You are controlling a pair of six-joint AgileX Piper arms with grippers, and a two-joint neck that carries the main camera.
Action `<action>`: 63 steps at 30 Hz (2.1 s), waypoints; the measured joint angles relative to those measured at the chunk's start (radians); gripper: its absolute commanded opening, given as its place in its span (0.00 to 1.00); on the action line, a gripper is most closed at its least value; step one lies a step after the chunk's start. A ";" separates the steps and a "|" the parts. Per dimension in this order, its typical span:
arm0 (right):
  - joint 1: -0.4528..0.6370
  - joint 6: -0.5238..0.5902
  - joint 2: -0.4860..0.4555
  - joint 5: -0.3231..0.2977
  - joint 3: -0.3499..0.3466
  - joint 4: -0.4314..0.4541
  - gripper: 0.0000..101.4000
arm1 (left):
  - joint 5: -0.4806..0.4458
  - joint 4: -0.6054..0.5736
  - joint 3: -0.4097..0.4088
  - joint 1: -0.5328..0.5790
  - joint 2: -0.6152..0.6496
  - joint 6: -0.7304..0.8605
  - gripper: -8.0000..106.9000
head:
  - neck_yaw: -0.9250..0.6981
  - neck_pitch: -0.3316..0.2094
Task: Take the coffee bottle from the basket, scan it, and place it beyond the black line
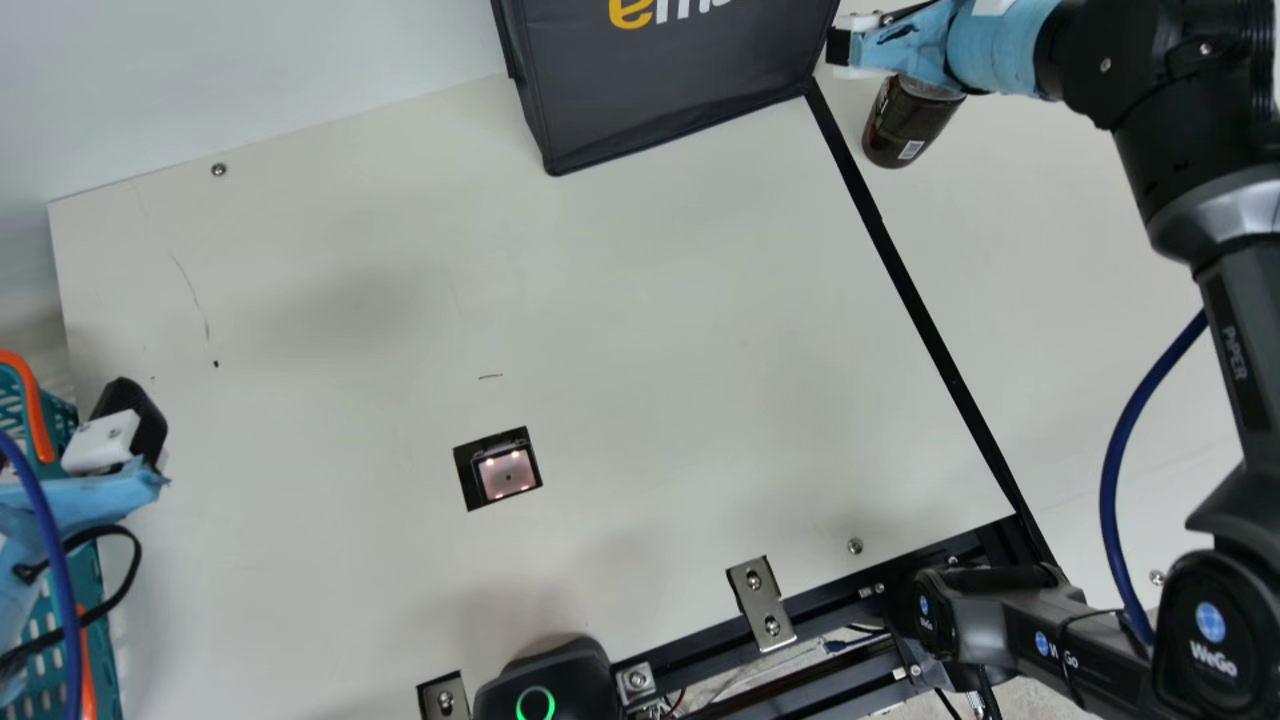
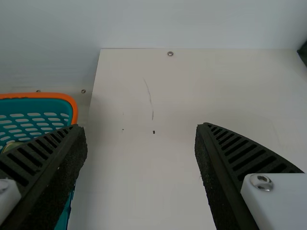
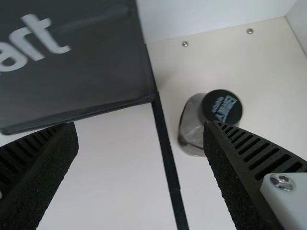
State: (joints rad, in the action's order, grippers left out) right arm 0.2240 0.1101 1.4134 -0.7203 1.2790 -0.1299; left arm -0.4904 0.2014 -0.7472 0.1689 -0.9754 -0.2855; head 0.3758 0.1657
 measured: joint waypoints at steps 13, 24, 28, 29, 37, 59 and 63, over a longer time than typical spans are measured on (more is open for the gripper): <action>-0.138 -0.097 -0.099 0.011 -0.095 0.054 0.90 | 0.000 0.000 0.000 0.000 0.000 0.000 0.85 | -0.002 0.000; -0.242 -0.180 -0.167 -0.016 -0.119 0.121 0.90 | 0.000 0.000 0.000 0.000 0.000 0.000 0.85 | 0.000 0.000; -0.282 -0.211 -0.196 -0.031 -0.131 0.151 0.90 | 0.000 0.000 0.000 0.000 0.000 0.000 0.85 | -0.002 0.000; -0.285 -0.213 -0.205 -0.042 -0.129 0.149 0.90 | -0.007 -0.007 -0.006 -0.005 0.005 0.007 0.85 | -0.002 0.000; -0.260 -0.158 -0.335 -0.167 -0.107 0.140 0.90 | -0.143 -0.050 -0.098 -0.033 0.050 0.073 0.85 | -0.161 0.000; -0.235 -0.070 -0.675 -0.503 -0.061 0.144 0.90 | -0.529 -0.172 -0.340 -0.108 0.166 0.249 0.85 | -0.347 0.000; -0.235 -0.070 -0.675 -0.502 -0.061 0.144 0.90 | -0.597 -0.194 -0.385 -0.121 0.187 0.280 0.85 | -0.345 0.000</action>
State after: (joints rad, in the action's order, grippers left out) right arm -0.0111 0.0396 0.7382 -1.2226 1.2183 0.0146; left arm -1.0876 0.0072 -1.1318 0.0477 -0.7884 -0.0060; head 0.0307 0.1657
